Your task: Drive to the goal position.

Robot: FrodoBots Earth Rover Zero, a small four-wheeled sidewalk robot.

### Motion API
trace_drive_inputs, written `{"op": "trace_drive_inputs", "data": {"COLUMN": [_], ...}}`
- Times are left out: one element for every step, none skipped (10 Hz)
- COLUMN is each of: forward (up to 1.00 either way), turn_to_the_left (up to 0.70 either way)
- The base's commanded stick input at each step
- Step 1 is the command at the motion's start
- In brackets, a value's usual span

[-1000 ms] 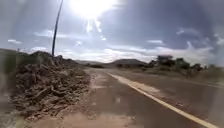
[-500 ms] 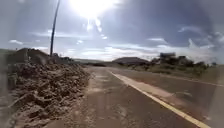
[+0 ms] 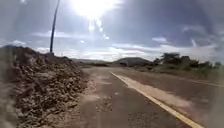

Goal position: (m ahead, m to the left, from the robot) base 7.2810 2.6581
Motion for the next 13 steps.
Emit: {"op": "trace_drive_inputs", "data": {"forward": [1.0,1.0,1.0,1.0,1.0,1.0,1.0,1.0,1.0,1.0,1.0,1.0,1.0], "turn_to_the_left": [0.0,0.0,0.0,0.0,0.0,0.0,0.0,0.0,0.0,0.0,0.0,0.0,0.0]}}
